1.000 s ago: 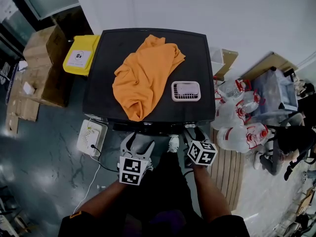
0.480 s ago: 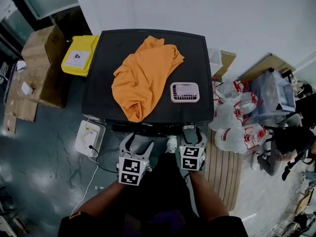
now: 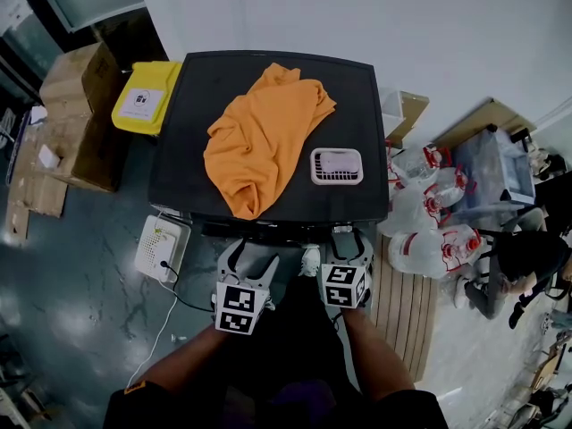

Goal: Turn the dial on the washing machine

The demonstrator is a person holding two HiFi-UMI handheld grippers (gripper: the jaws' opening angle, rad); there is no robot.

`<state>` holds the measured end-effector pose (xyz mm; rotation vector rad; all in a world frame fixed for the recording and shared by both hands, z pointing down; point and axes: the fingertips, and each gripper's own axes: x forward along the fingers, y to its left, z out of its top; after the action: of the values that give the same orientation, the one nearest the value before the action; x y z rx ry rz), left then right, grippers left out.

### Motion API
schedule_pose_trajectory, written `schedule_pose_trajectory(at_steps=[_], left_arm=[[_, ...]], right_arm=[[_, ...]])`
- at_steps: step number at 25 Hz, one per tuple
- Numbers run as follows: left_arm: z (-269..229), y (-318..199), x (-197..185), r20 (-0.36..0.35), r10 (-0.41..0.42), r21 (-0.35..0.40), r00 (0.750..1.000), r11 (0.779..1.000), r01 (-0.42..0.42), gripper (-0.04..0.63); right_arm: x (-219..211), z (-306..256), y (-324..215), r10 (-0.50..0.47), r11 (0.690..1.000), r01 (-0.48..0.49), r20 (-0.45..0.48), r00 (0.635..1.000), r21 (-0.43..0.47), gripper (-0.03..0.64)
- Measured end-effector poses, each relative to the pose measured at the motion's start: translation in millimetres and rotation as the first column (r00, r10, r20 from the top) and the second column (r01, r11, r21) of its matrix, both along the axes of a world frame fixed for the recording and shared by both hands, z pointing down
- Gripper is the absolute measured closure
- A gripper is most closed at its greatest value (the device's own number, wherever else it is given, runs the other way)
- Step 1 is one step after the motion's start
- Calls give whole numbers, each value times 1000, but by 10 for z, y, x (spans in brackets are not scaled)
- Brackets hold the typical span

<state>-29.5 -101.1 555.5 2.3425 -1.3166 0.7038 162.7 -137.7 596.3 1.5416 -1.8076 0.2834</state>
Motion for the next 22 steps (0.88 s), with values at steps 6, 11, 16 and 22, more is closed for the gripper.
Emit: schedule_pose_trajectory(at_steps=[6,11,16,22], left_arm=[[10,11,9,-1,4,-3,1000,1000,-4,296],[3,-2,46,-1,9,-4,1000,1000,-9,296],[0,1,59,2,10,-6,1000,1000,-10,296],[0,-6,77,-1,10,-8,1000,1000,-10,296]], right_arm=[[2,-10,-1,2,1000,-1,58,998,-18,342],[12,-5,-4,7,1000,-6,90,996,-19,342],[5,-25,-9,10,1000,-8,101,995,-15,336],[65,6,-15,90,996,-79,283,955,-49,347]])
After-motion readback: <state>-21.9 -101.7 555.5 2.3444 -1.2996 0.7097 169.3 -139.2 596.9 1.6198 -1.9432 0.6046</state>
